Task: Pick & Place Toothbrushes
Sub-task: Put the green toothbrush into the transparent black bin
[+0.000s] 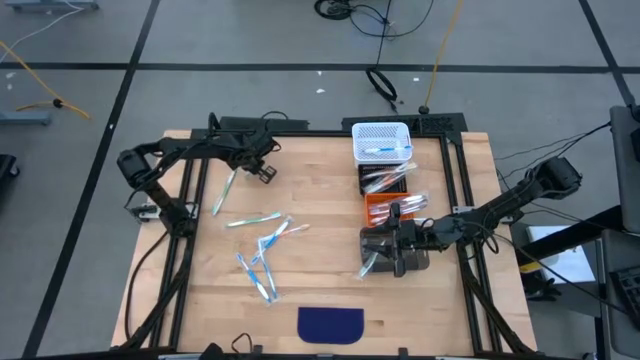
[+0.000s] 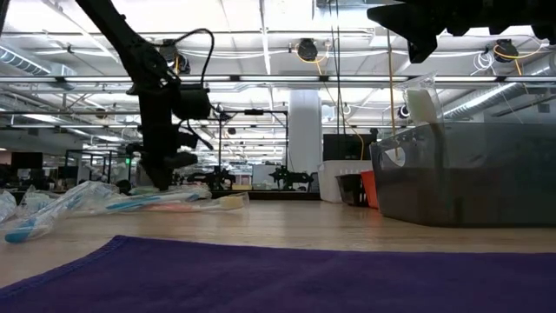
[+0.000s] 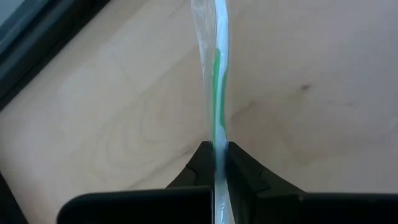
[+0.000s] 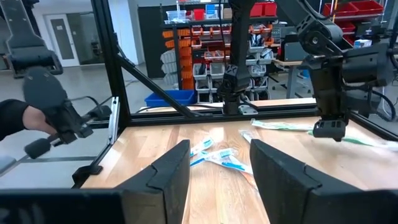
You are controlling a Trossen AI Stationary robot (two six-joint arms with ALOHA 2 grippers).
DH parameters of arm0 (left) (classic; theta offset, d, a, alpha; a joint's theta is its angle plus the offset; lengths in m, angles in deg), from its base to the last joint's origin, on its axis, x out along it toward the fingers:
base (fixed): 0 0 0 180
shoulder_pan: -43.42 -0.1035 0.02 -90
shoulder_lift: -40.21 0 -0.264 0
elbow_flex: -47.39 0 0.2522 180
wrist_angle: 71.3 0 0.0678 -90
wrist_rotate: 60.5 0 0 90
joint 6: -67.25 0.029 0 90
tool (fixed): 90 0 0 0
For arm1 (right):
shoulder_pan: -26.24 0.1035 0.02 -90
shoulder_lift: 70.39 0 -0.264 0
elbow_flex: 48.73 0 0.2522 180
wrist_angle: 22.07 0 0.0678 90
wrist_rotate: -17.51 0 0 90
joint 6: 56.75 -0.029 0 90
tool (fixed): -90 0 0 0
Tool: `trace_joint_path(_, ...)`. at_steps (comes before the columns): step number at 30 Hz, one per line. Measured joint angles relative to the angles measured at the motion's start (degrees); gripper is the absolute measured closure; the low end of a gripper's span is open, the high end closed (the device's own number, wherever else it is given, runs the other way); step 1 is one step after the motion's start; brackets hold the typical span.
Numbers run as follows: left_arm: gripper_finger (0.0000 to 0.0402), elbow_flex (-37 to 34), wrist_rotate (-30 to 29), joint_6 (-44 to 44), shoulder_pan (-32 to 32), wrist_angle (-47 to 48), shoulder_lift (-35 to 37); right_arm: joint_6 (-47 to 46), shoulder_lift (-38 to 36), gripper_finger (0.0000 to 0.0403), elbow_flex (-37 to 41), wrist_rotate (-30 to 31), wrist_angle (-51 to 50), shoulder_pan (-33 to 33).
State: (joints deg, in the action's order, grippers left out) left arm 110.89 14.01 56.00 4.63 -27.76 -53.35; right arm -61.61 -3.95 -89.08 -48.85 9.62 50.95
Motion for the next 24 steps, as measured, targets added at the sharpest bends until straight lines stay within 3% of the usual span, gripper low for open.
trace_joint_path(12,0.0391,0.04,4.78,0.26,8.7,-2.29,14.41,0.0,0.0,0.0247,0.0,0.0,-0.04,0.0)
trace_joint_path(18,0.0396,0.09,11.14,2.22,14.81,-9.19,20.55,0.0,0.0,0.0247,0.0,0.02,-0.07,0.0)
trace_joint_path(24,0.039,0.11,17.26,3.1,21.24,-18.69,22.12,0.0,0.0,0.0248,0.0,0.05,0.0,0.0)
